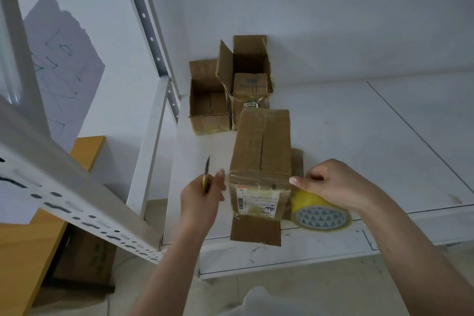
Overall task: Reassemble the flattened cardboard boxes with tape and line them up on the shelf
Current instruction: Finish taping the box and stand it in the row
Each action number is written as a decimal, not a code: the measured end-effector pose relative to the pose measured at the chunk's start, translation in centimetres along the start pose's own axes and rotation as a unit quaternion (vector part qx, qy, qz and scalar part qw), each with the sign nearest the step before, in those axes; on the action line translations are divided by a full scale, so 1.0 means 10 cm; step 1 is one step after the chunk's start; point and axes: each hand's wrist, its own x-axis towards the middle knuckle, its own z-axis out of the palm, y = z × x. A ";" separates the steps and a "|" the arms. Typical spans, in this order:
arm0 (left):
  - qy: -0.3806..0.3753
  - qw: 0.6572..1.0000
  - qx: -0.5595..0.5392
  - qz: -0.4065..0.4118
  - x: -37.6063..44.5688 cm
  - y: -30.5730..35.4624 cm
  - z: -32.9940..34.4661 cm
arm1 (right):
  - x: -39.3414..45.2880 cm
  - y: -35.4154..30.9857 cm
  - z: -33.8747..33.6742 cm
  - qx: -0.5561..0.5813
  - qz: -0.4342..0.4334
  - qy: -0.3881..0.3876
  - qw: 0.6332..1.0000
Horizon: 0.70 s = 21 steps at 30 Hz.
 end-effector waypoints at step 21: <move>-0.397 0.900 -0.008 0.178 0.08 1.18 -0.04 | 0.06 0.17 0.11 0.095 -0.029 0.004 0.995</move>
